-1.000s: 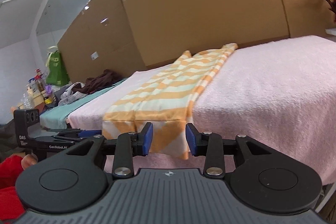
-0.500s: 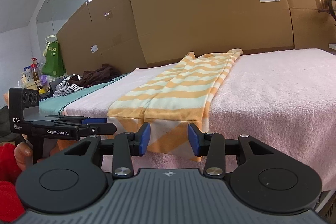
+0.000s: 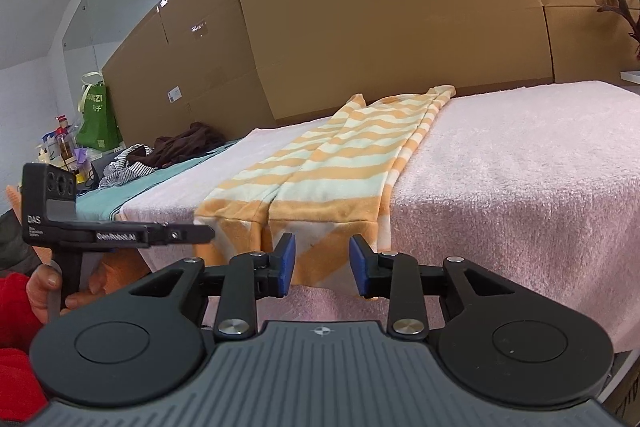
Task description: Fold clothes
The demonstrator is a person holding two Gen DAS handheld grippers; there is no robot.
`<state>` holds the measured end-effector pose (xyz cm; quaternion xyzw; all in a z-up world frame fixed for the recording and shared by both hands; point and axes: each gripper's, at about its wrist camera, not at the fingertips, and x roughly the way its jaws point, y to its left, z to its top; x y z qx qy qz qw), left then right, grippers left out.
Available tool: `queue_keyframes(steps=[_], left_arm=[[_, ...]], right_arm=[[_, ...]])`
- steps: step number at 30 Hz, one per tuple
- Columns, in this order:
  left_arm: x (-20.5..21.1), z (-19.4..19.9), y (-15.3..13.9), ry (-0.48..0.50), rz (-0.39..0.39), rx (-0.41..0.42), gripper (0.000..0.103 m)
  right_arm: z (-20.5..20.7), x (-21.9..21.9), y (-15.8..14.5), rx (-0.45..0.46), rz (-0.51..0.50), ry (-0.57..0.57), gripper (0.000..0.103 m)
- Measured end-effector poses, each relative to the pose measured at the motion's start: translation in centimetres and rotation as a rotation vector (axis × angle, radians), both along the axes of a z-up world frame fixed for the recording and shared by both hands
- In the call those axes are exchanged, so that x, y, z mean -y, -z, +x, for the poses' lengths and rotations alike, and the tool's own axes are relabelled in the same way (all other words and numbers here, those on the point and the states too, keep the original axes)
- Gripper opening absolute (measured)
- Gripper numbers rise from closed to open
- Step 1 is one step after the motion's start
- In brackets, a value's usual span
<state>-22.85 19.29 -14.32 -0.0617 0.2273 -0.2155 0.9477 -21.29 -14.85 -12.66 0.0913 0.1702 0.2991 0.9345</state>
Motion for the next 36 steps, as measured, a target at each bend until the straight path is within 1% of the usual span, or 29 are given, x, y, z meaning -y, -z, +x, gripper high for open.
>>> queue_keyframes(steps=[1, 4, 6, 8, 10, 11, 14, 15, 16, 17, 18, 19, 20, 21, 22, 24, 25, 26, 27, 28, 29, 30, 31, 32, 34, 35, 36], left_arm=[[0.0, -0.1, 0.1, -0.008, 0.006, 0.008, 0.006], [-0.4, -1.4, -0.7, -0.037, 0.027, 0.047, 0.007], [-0.8, -2.8, -1.8, -0.064, 0.049, 0.096, 0.007], [-0.9, -4.2, -3.2, -0.078, 0.077, 0.153, 0.01], [0.1, -4.4, -4.4, -0.059, 0.103, 0.193, 0.017], [0.6, -4.4, -4.9, -0.048, 0.114, 0.211, 0.018], [2.9, -2.2, -5.3, 0.02, 0.096, 0.19, 0.02], [3.5, -1.1, -4.9, 0.005, 0.109, 0.176, 0.028], [4.1, -0.1, -4.5, -0.022, 0.13, 0.162, 0.03], [4.7, 1.0, -4.0, -0.049, 0.151, 0.148, 0.028], [4.7, 1.4, -3.7, -0.06, 0.144, 0.142, 0.031], [4.5, 1.6, -3.5, -0.066, 0.124, 0.14, 0.031], [4.4, 1.4, -3.4, -0.065, 0.12, 0.14, 0.031], [4.3, 1.0, -3.3, -0.06, 0.121, 0.141, 0.035], [4.3, 0.5, -3.3, -0.051, 0.139, 0.152, 0.04], [4.5, -0.1, -3.3, -0.046, 0.173, 0.168, 0.043], [4.6, -0.2, -3.4, -0.048, 0.178, 0.168, 0.044], [4.5, -0.1, -3.7, -0.052, 0.163, 0.169, 0.045], [4.4, 0.0, -4.1, -0.058, 0.138, 0.17, 0.051], [4.3, 0.3, -4.4, -0.067, 0.121, 0.171, 0.063], [4.3, 0.7, -4.4, -0.079, 0.12, 0.163, 0.071], [4.4, 1.3, -4.2, -0.092, 0.132, 0.139, 0.085], [4.3, 1.9, -3.6, -0.105, 0.144, 0.108, 0.083], [4.2, 1.9, -3.0, -0.124, 0.157, 0.119, 0.082], [4.1, 1.0, -2.4, -0.122, 0.185, 0.159, 0.083], [4.2, 0.6, -2.3, -0.121, 0.201, 0.17, 0.082], [4.4, 0.3, -2.6, -0.11, 0.21, 0.185, 0.079]], right_arm=[[0.0, 0.0, 0.0, 0.002, -0.005, 0.002, 0.035], [0.0, 0.1, -0.3, 0.008, -0.014, 0.009, 0.036], [-0.1, 0.1, -0.7, 0.013, -0.018, 0.005, 0.035], [-0.1, -0.2, -1.1, 0.041, -0.03, 0.005, 0.032], [0.0, -0.8, -1.6, 0.063, -0.04, -0.006, 0.03], [0.3, -1.3, -1.8, 0.071, -0.051, -0.012, 0.029], [1.1, -3.5, -2.3, 0.113, -0.1, -0.023, 0.028], [1.4, -4.3, -2.4, 0.123, -0.12, -0.013, 0.028], [1.7, -5.2, -2.5, 0.134, -0.141, -0.001, 0.028], [2.2, -6.0, -2.5, 0.131, -0.168, 0.03, 0.028], [2.8, -6.5, -2.3, 0.113, -0.18, 0.054, 0.028], [3.4, -7.0, -2.1, 0.093, -0.19, 0.077, 0.028], [3.3, -7.2, -1.9, 0.098, -0.2, 0.076, 0.029], [3.2, -7.5, -1.7, 0.105, -0.211, 0.072, 0.029], [3.0, -7.7, -1.4, 0.111, -0.221, 0.069, 0.029], [2.4, -8.0, -1.5, 0.12, -0.256, 0.019, 0.029], [2.1, -8.0, -1.6, 0.122, -0.265, -0.001, 0.029], [1.9, -7.6, -1.8, 0.138, -0.243, -0.004, 0.028], [2.0, -7.0, -2.2, 0.145, -0.2, 0.01, 0.028], [2.1, -6.5, -2.6, 0.151, -0.155, 0.026, 0.029], [2.7, -6.3, -2.5, 0.117, -0.141, 0.032, 0.029], [3.4, -6.2, -2.4, 0.08, -0.128, 0.037, 0.029], [4.1, -6.1, -2.2, 0.043, -0.116, 0.043, 0.029], [4.1, -6.0, -1.6, 0.047, -0.107, 0.045, 0.029], [3.2, -6.0, -1.3, 0.068, -0.124, 0.004, 0.031], [2.7, -6.1, -1.1, 0.078, -0.133, -0.018, 0.034], [2.3, -6.1, -1.0, 0.089, -0.142, -0.039, 0.032]])
